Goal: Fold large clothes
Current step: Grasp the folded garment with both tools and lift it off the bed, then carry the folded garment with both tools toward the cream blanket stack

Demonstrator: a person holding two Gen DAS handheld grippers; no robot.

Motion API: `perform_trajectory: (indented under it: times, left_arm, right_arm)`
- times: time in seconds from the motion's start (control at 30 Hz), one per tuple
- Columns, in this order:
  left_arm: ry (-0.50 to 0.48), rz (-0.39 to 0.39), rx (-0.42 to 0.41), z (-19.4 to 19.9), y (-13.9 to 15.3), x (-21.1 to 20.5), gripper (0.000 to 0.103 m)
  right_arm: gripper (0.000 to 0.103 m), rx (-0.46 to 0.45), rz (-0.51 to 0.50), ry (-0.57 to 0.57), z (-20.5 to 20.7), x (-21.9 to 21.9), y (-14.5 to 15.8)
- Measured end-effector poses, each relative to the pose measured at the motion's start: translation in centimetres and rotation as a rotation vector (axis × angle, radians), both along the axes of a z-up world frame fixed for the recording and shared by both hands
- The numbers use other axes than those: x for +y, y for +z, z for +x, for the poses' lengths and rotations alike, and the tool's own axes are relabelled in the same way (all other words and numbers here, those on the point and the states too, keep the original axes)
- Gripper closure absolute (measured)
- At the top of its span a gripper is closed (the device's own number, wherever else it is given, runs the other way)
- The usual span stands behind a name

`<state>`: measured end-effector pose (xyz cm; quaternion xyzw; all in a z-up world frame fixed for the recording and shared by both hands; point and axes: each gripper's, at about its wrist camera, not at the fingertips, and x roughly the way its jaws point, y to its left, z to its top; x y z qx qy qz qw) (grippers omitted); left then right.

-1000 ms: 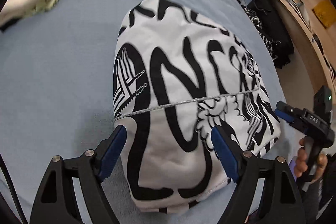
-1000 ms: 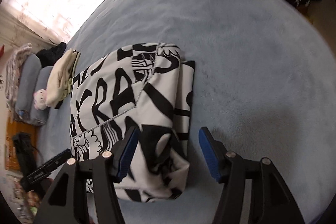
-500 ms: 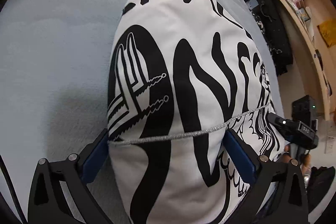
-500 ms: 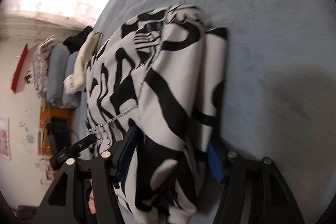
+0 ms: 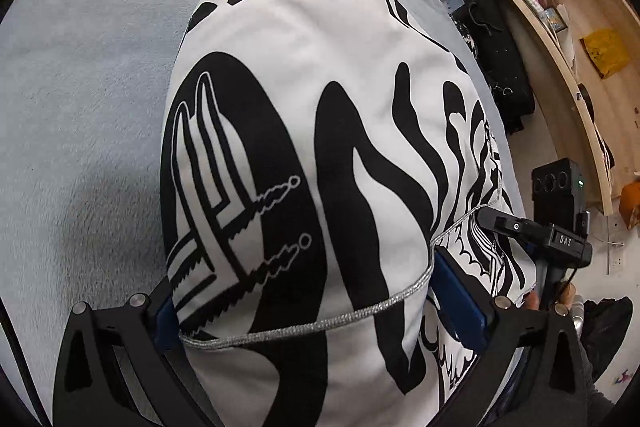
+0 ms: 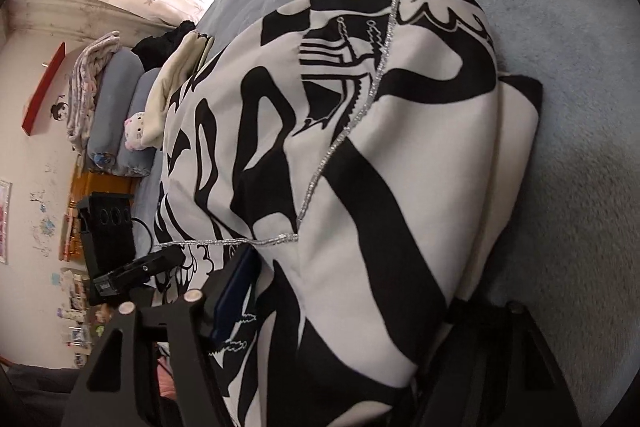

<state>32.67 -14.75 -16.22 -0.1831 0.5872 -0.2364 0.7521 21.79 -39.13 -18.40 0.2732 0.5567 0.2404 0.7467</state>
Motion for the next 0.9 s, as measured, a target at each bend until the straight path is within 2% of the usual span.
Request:
perform_trajectory:
  times: [0.07, 0.13, 0.2, 0.27, 0.4, 0.57, 0.83, 0.9]
  left_arm:
    - [0.009, 0.021, -0.021, -0.3, 0.5, -0.6, 0.002]
    - [0.006, 0.055, -0.058, -0.9, 1.4, -1.4, 0.009]
    - [0.003, 0.076, -0.101, -1.6, 2.5, -2.1, 0.023]
    - [-0.007, 0.097, -0.136, -2.1, 3.6, -2.7, 0.033]
    - [-0.023, 0.116, -0.193, -3.4, 5.5, -3.3, 0.046]
    - [-0.037, 0.133, -0.234, -5.7, 8.1, -3.1, 0.049]
    - [-0.01, 0.134, -0.271, -5.9, 8.9, -4.4, 0.049]
    - [0.005, 0.138, -0.284, -6.1, 8.9, -3.0, 0.049]
  right_arm:
    - [0.045, -0.018, -0.037, -0.006, -0.3, 0.8, 0.7]
    - [0.051, -0.037, -0.089, -0.007, -0.6, 1.3, 1.7]
    - [0.058, -0.071, -0.144, -0.007, -1.0, 2.3, 3.2]
    - [0.062, -0.1, -0.206, -0.004, -1.4, 3.5, 4.8]
    - [0.065, -0.145, -0.283, -0.011, -2.0, 5.8, 7.4]
    - [0.065, -0.163, -0.309, 0.0, -3.4, 8.8, 10.1]
    - [0.066, -0.211, -0.29, 0.031, -5.0, 13.3, 14.0]
    - [0.066, -0.233, -0.286, 0.052, -5.2, 15.3, 15.2]
